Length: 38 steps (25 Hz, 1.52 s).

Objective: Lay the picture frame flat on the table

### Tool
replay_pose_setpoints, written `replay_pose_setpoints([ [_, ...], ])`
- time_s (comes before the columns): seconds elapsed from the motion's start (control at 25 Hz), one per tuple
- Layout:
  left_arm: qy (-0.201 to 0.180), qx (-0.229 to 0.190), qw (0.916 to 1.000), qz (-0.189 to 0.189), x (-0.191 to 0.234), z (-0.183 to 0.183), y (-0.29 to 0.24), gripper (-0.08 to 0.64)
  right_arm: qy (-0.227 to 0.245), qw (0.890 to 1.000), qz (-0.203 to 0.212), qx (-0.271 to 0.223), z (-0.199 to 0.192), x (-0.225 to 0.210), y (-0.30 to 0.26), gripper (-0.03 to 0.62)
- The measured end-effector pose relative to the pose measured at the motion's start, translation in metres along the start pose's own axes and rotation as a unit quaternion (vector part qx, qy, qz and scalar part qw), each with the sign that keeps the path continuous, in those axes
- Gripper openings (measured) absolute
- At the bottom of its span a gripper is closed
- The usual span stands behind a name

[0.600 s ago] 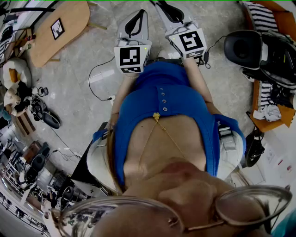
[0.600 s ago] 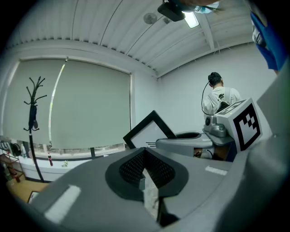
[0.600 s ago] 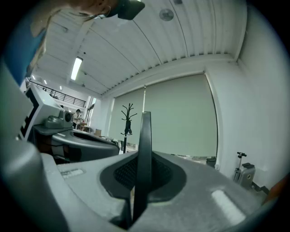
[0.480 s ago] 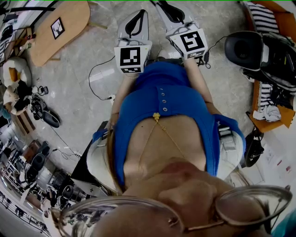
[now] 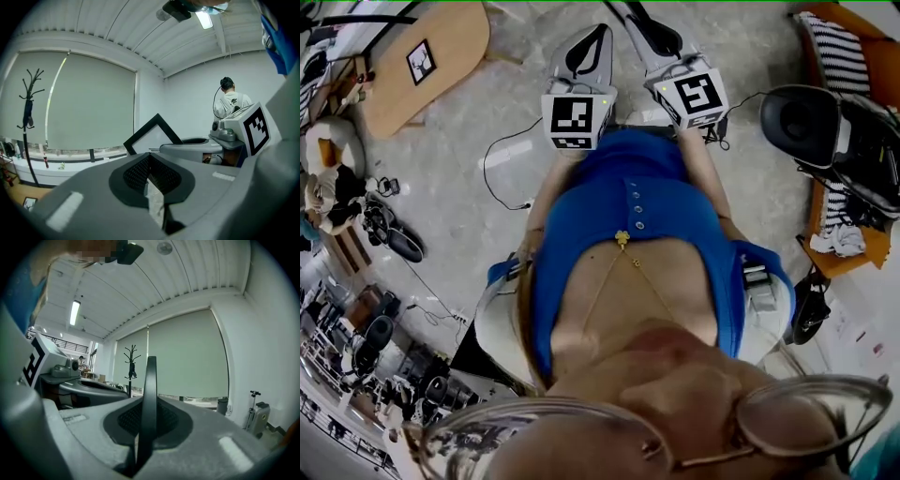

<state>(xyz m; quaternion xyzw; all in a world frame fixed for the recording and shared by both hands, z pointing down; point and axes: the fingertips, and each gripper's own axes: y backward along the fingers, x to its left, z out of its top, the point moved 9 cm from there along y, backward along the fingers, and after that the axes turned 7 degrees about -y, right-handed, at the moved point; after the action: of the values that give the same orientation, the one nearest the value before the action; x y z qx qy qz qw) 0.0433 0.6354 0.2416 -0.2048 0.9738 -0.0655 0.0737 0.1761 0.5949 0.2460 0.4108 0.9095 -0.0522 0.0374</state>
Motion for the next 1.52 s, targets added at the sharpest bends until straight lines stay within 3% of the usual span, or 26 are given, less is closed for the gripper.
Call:
replay_pose_setpoints([
  [0.48, -0.003, 0.010, 0.9994, -0.032, 0.088, -0.006, -0.060, 0.002, 0.022, 1.000, -0.012, 0.017, 0.006, -0.028, -0.089, 0.023],
  [0.88, 0.000, 0.014, 0.9987, -0.049, 0.165, -0.023, -0.070, 0.000, 0.025, 0.999, -0.014, 0.022, 0.000, -0.008, -0.166, 0.023],
  [1.24, 0.031, 0.015, 0.9987, -0.038, 0.183, -0.022, -0.075, 0.002, 0.024, 0.998, -0.002, 0.051, 0.005, -0.009, -0.188, 0.021],
  [1.52, 0.042, 0.027, 0.9986, -0.017, 0.207, -0.030, -0.109, 0.002, 0.016, 0.998, 0.014, 0.056, 0.000, -0.043, -0.222, 0.021],
])
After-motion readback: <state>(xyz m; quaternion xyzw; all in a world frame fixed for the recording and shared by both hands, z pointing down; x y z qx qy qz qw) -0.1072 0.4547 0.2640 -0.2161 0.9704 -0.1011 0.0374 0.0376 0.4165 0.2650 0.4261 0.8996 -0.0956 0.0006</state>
